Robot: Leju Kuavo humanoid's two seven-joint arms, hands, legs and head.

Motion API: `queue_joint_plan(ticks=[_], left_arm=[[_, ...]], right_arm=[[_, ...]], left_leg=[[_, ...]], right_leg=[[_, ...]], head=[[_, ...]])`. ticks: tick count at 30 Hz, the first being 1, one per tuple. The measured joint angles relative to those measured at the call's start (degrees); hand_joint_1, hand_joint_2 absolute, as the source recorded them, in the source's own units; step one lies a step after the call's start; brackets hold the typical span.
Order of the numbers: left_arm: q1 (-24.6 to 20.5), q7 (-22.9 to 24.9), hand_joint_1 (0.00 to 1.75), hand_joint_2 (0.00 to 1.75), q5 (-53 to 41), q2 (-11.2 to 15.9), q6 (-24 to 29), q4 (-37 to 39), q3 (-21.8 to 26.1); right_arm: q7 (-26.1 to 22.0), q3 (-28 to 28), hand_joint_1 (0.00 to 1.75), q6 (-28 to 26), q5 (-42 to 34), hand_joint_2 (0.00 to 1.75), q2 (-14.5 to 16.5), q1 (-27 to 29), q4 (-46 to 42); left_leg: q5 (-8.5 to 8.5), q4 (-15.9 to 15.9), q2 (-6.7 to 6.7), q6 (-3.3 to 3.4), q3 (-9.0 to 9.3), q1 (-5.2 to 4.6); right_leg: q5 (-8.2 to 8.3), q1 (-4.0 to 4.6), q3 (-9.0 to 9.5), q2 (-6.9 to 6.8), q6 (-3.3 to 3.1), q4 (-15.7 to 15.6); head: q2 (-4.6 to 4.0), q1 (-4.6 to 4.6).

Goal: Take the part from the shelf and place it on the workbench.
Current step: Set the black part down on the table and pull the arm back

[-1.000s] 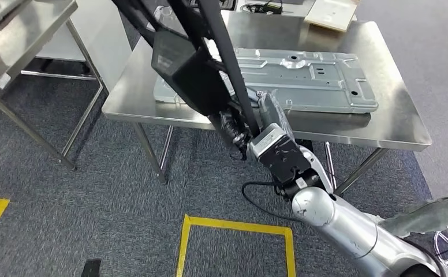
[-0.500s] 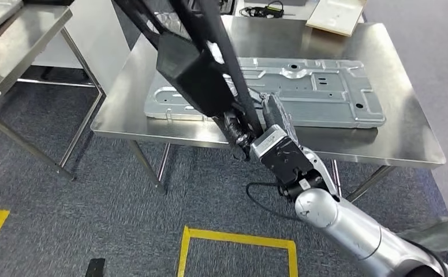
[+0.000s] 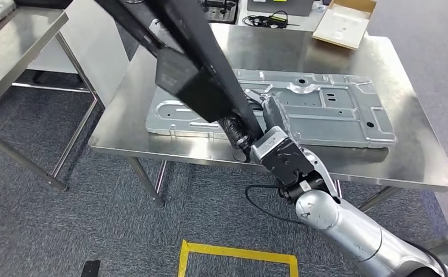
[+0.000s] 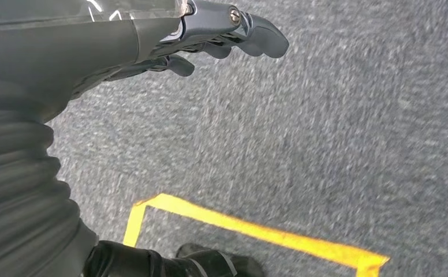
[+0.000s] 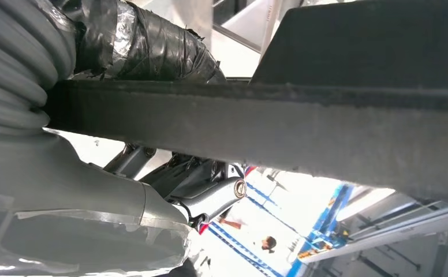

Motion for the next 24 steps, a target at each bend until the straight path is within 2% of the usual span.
queue_joint_plan(ticks=[2,3,4,5,6,7,8,9,12,14,15,17,18,19,20,22,23,24], left_arm=[[-0.1,0.0,0.00,1.75,0.0,0.0,0.1,0.0,0.0],[-0.1,0.0,0.00,1.75,0.0,0.0,0.1,0.0,0.0],[-0.1,0.0,0.00,1.75,0.0,0.0,0.1,0.0,0.0],[0.0,0.0,0.00,1.75,0.0,0.0,0.1,0.0,0.0],[0.0,0.0,0.00,1.75,0.0,0.0,0.2,0.0,0.0],[0.0,0.0,0.00,1.75,0.0,0.0,0.3,0.0,0.0],[-0.1,0.0,0.00,1.75,-0.1,-0.1,0.4,0.0,0.0],[-0.1,0.0,0.00,1.75,-0.2,-0.1,0.6,0.0,0.0],[-0.1,-0.2,0.00,1.75,-0.4,-0.1,0.8,0.0,0.0],[-0.1,-0.4,0.00,1.75,-0.6,-0.1,0.8,0.0,0.0],[-0.1,-0.5,0.00,1.75,-0.7,0.0,0.8,0.0,0.0],[-0.1,-0.7,0.00,1.75,-0.9,-0.1,0.5,0.0,0.0],[-0.1,-0.8,0.00,1.75,-1.0,-0.1,0.2,0.0,0.0],[-0.1,-0.9,0.00,1.75,-1.0,-0.1,-0.1,0.0,0.0],[0.0,-1.0,0.00,1.75,-1.0,-0.1,-0.3,0.0,0.0],[-0.1,-1.1,0.00,1.75,-1.0,0.0,-0.7,0.0,0.0],[-0.1,-1.2,0.00,1.75,-1.0,0.0,-0.8,0.0,0.0],[-0.2,-1.4,0.00,1.75,-1.0,0.0,-0.8,0.0,0.0]], right_arm=[[0.0,0.0,1.75,0.0,0.0,1.75,0.0,0.1,0.0],[0.0,0.0,1.75,0.0,0.0,1.75,-0.1,0.2,0.0],[0.0,0.0,1.75,0.0,0.0,1.75,-0.1,0.3,0.0],[0.0,0.0,1.75,0.0,0.0,1.75,-0.2,0.4,0.0],[0.0,0.0,1.75,0.0,0.0,1.75,-0.3,0.4,0.0],[0.0,0.0,1.75,0.0,0.0,1.75,-0.3,0.3,0.0],[0.1,0.0,1.75,0.0,0.0,1.75,-0.4,0.3,0.0],[0.1,0.0,1.75,-0.1,0.0,1.75,-0.4,0.3,0.0],[0.5,0.0,1.75,-0.1,0.0,1.75,-0.6,0.2,0.0],[0.7,-0.1,1.75,-0.1,0.0,1.75,-0.8,0.1,0.0],[0.8,-0.1,1.75,-0.2,0.0,1.75,-0.8,0.1,-0.1],[1.1,-0.1,1.75,-0.2,0.1,1.75,-0.9,0.0,-0.1],[1.4,-0.1,1.75,-0.2,0.1,1.75,-1.0,0.1,0.0],[1.7,-0.1,1.75,-0.2,0.1,1.75,-1.1,0.2,0.0],[2.0,-0.1,1.75,-0.2,0.2,1.75,-1.3,0.2,0.0],[2.6,-0.3,1.75,-0.2,0.3,1.75,-1.7,0.3,0.0],[2.8,-0.4,1.75,-0.2,0.3,1.75,-2.0,0.2,0.0],[3.0,-0.6,1.75,-0.2,0.3,1.75,-2.3,0.3,0.0]], left_leg=[[-0.56,0.1,-0.04,0.42,0.35,-0.03],[-0.87,0.2,-0.09,0.48,0.51,-0.04],[-1.21,0.4,-0.17,0.46,0.71,-0.05],[-1.58,0.6,-0.28,0.40,0.98,-0.05],[-2.00,0.8,-0.40,0.29,1.32,-0.05],[-2.39,1.0,-0.52,0.10,1.60,-0.13],[-2.68,1.2,-0.63,-0.10,1.77,-0.22],[-2.81,1.3,-0.71,-0.34,1.83,-0.28],[-2.84,1.1,-0.81,-1.03,1.77,-0.38],[-4.09,2.6,-0.62,-1.59,1.19,-0.44],[-5.49,5.0,-0.46,-1.87,0.17,-0.36],[-8.66,12.1,-0.15,-2.34,-3.16,-0.12],[-9.43,15.0,-0.06,-2.47,-4.65,-0.02],[-9.17,16.2,0.00,-2.54,-5.37,0.02],[-7.84,15.1,0.03,-2.52,-4.99,0.05],[-3.96,8.2,0.06,-2.27,-1.85,0.07],[-2.76,4.7,0.06,-2.08,-0.11,-0.05],[-2.27,2.4,0.05,-1.87,1.03,-0.18]], right_leg=[[-2.77,-0.10,-4.60,-0.06,0.25,7.6],[-2.90,-0.15,-6.48,-0.06,0.32,10.0],[-1.80,-0.19,-7.45,-0.07,0.34,10.4],[0.36,-0.20,-7.32,-0.07,0.29,8.6],[3.21,-0.20,-6.32,-0.07,0.15,5.0],[5.39,-0.11,-5.04,-0.03,-0.05,1.4],[6.82,-0.05,-3.82,0.00,-0.30,-1.8],[7.45,0.04,-3.06,0.04,-0.53,-3.7],[7.39,-0.05,-2.61,0.12,-1.20,-4.7],[7.57,-0.40,-2.30,0.07,-1.72,-5.2],[7.61,-0.54,-2.13,0.02,-1.92,-5.3],[7.54,-0.56,-2.02,-0.05,-2.14,-5.4],[7.50,-0.54,-2.00,-0.06,-2.19,-5.3],[7.43,-0.53,-1.97,-0.05,-2.22,-5.3],[7.34,-0.53,-1.90,-0.03,-2.23,-5.2],[7.09,-0.53,-1.66,0.04,-2.08,-5.1],[6.97,-0.45,-1.64,0.08,-1.90,-5.0],[6.92,-0.39,-1.71,0.10,-1.65,-5.0]], head=[[0.00,0.08],[0.00,0.08],[0.00,0.09],[0.00,0.09],[0.00,0.10],[0.00,0.09],[0.00,0.09],[0.00,0.03],[0.00,-0.05],[0.00,-0.21],[0.00,-0.32],[0.00,-0.54],[0.00,-0.52],[0.00,-0.54],[0.00,-0.53],[0.00,-0.52],[0.00,-0.50],[0.00,-0.50]])
